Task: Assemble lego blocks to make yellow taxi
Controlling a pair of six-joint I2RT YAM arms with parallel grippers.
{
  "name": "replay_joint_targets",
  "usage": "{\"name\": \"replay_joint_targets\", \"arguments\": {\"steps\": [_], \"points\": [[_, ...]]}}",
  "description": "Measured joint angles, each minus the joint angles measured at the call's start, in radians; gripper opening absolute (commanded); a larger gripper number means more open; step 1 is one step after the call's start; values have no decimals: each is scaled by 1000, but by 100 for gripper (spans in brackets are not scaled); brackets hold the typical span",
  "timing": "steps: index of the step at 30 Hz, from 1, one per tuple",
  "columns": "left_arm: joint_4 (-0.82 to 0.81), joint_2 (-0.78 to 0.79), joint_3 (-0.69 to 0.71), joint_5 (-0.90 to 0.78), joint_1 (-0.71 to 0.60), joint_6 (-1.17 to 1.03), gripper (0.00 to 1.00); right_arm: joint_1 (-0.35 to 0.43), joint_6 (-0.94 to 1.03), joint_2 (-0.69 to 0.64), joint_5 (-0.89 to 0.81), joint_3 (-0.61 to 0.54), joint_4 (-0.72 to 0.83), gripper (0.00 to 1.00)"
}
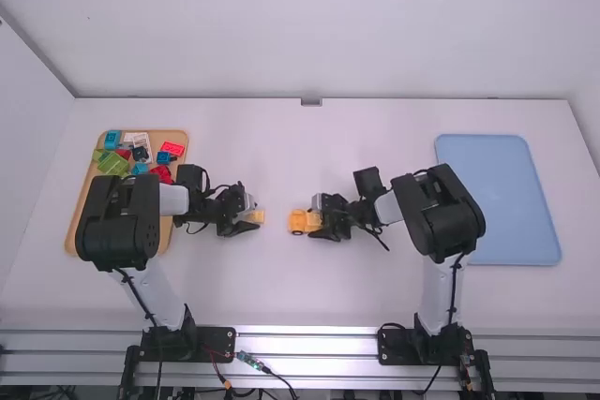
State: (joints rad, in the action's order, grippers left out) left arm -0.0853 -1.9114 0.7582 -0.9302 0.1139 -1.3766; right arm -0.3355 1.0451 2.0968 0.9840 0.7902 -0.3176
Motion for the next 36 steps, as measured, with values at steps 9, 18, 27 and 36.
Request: {"name": "replay_joint_targets", "arguments": {"steps": [9,18,27,36], "points": [[0,0,0,0,0,-1,44,-4,6,0,12,0,1,42],[-5,0,0,16,0,-1,41,-10,13,0,12,0,3,42],[-3,0,0,34,0,0,39,-10,12,0,12,0,2,42],[-1,0,0,35,-3,-3,24,-10,9,0,12,0,3,42]]}}
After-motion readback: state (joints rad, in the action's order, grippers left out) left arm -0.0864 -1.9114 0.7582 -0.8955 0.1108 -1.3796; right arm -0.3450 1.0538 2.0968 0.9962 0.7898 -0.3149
